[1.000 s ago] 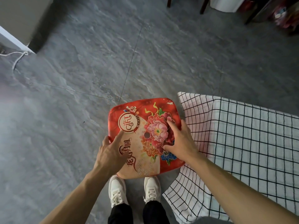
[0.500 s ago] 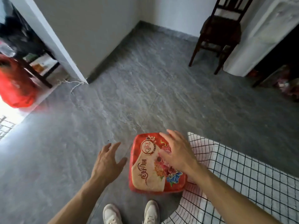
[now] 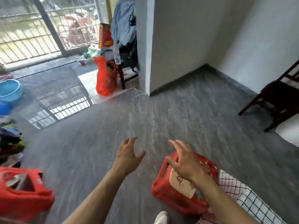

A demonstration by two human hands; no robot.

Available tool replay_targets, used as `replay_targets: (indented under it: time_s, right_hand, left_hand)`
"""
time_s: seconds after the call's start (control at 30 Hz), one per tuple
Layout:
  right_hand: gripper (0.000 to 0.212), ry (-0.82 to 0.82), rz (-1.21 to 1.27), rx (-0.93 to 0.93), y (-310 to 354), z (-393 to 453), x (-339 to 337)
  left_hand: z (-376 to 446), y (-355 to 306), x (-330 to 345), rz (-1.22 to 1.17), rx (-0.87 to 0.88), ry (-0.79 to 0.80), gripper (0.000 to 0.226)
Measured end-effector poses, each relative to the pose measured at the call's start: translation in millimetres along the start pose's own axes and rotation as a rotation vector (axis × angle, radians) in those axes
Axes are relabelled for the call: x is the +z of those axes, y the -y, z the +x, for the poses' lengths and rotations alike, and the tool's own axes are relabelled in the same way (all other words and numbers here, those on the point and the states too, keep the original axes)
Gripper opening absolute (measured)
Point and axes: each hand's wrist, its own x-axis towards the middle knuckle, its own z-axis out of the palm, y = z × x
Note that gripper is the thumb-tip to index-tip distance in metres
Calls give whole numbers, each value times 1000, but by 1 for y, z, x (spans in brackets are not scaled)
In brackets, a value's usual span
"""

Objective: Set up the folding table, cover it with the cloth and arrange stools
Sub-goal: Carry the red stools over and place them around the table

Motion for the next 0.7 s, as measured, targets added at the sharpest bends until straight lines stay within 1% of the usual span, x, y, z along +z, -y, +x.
replay_targets:
  time_s: [0.1, 0.2, 0.4, 0.53, 0.7]
  right_hand:
    - [81, 26, -40, -81, 45, 0, 7]
    - [77, 24, -35, -172, 89, 0, 12]
    - [72, 57, -89, -362, 159, -9, 23]
    - [72, 108, -115, -499, 186, -16, 29]
    - [73, 227, -125, -699, 213, -27, 48]
  left_hand:
    - [-22, 25, -39, -38, -26, -93, 72]
    - [-43, 43, -70, -53, -33, -178, 71]
    - [-90, 67, -109, -61, -99, -340, 69]
    - [-123, 84, -119, -41, -187, -447, 68]
    - [-188, 109, -120, -42, -397, -570, 69]
